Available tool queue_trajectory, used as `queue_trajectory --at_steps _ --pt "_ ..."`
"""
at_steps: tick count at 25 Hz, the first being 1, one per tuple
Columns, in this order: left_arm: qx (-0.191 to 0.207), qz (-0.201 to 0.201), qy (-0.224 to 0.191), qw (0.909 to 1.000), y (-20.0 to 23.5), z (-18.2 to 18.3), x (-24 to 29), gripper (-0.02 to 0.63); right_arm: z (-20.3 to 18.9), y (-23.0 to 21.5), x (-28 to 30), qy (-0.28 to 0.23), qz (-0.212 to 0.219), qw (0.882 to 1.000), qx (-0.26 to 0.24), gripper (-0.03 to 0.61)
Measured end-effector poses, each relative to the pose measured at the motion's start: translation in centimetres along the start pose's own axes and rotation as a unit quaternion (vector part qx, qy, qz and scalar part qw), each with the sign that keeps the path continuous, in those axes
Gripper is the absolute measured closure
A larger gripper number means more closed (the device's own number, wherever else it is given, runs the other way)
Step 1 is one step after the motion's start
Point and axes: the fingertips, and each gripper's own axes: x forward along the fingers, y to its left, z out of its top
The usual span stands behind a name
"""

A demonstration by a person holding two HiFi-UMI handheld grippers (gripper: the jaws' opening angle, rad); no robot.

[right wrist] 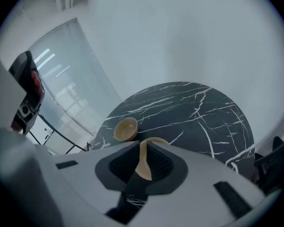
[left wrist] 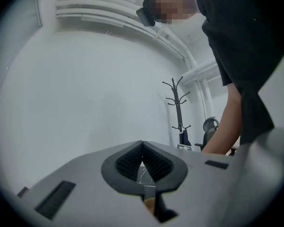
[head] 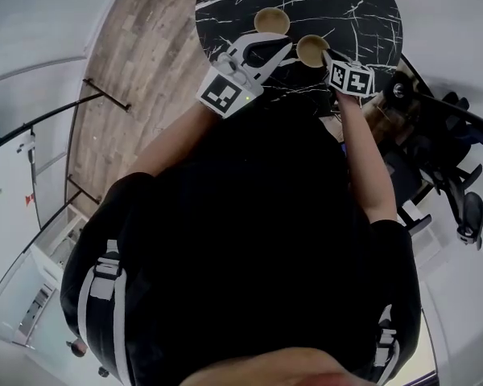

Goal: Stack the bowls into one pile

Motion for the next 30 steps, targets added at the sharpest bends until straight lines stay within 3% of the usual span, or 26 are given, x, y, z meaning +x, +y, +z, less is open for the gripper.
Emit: queue_trajectory --at_steps 5,14,30 --pt "-0.006 0.013 0.006 0.9999 1.9 -0.8 -1.8 0.611 1.3 3.2 0.7 -0.013 0.024 0.999 -0.026 0.534" --pt "-0.005 0.015 -0.007 0.9998 4.8 -0.8 -3.7 0.611 5.0 6.2 3.5 0.007 0.003 0.995 -0.104 0.529" --pt "-0.012 -0.011 -0.011 0.9998 9.1 -1.5 -3.3 0.611 4.8 5.0 11.7 0.092 -0.032 0.990 -0.099 0.479"
